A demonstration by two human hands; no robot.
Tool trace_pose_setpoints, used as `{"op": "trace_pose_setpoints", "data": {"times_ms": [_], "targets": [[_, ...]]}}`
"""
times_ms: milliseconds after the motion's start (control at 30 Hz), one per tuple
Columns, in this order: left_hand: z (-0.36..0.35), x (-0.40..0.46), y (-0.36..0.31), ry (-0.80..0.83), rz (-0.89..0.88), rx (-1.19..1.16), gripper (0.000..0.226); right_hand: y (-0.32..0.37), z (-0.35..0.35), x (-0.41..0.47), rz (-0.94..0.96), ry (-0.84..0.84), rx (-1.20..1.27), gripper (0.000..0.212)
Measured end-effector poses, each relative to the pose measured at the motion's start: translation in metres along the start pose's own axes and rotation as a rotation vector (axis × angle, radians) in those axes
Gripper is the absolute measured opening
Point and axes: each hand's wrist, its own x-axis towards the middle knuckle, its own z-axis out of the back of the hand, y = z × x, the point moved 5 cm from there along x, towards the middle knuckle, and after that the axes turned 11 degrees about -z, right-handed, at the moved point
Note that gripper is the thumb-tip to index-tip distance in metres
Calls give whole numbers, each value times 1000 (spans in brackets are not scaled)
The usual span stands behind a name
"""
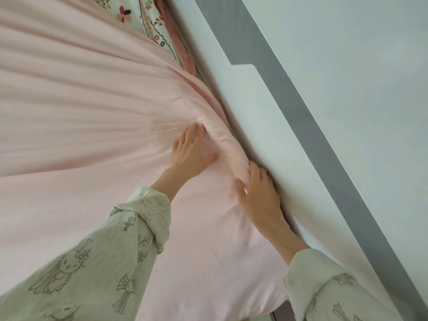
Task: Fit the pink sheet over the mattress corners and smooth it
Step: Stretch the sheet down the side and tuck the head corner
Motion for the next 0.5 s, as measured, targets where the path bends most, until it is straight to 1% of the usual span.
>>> {"op": "trace_pose_setpoints", "data": {"times_ms": [100, 167, 300, 433, 500], "targets": [[5, -10, 4, -29, -4, -11, 68, 20, 6, 9, 101, -121, 9, 42], [10, -11, 6, -56, 14, -55, 58, 35, 10, 18, 149, -157, 14, 37], [20, -9, 1, -119, -12, -124, 59, 54, 16, 38, 148, -86, -100, 23], [22, -12, 4, -132, 5, -117, 58, 59, 25, 36, 212, -135, -143, 18], [22, -14, 4, -144, 8, -132, 59, 61, 31, 33, 239, -180, -121, 13]]}}
